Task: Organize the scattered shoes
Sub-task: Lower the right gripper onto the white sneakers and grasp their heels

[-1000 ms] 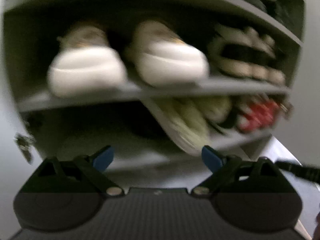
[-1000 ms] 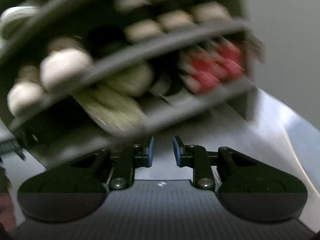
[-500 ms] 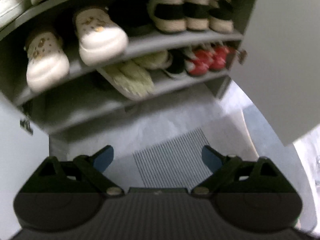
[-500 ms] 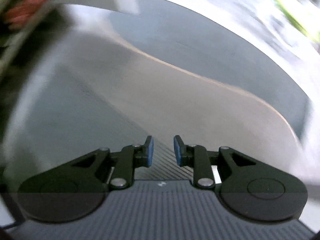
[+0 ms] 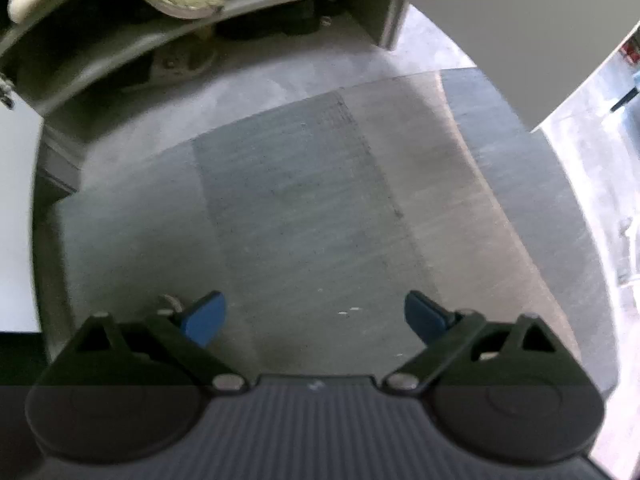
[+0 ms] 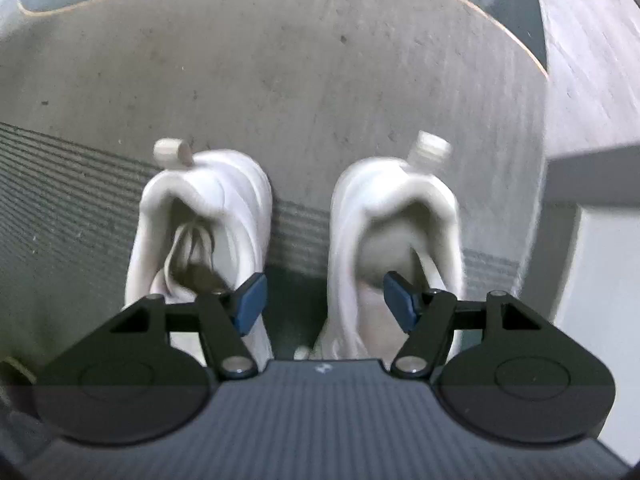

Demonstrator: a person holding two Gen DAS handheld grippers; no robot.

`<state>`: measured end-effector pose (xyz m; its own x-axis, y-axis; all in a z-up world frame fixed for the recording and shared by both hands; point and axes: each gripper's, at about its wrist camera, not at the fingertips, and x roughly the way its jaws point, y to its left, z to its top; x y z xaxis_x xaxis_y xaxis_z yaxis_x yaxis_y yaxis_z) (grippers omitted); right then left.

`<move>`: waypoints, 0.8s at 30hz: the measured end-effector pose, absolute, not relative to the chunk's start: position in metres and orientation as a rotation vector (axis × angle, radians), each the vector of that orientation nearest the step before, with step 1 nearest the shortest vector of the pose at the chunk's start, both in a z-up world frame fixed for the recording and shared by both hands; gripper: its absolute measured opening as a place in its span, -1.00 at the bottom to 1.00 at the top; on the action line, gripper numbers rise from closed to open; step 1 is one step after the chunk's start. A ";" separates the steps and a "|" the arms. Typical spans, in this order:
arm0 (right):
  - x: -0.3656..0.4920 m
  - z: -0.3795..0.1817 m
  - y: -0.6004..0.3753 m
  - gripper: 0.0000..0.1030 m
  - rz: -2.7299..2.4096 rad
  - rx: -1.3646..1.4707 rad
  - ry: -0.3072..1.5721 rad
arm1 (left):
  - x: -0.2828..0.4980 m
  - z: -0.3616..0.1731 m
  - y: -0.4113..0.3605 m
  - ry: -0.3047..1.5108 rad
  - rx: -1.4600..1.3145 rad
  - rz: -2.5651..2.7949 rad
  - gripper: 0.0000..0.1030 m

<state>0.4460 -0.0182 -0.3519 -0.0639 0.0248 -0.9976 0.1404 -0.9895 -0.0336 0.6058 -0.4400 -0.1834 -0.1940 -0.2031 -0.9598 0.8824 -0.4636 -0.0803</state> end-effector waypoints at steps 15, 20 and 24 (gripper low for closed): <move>0.425 -0.372 -0.020 -0.64 -2.347 2.068 -0.226 | 0.586 -0.202 -0.453 0.825 1.274 -1.794 0.89; 0.423 -0.358 -0.020 -0.62 -2.496 1.933 -0.644 | 0.586 -0.200 -0.462 0.778 1.200 -1.776 0.88; 0.410 -0.351 -0.029 -0.58 -2.460 1.973 -0.574 | 0.584 -0.198 -0.466 0.770 1.182 -1.781 0.88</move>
<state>0.4097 -0.0292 -0.3513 -0.2410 -0.1715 -0.9553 -0.2688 -0.9340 0.2355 0.5843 -0.4662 -0.1984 -0.1998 -0.3084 -0.9300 0.8890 -0.4562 -0.0397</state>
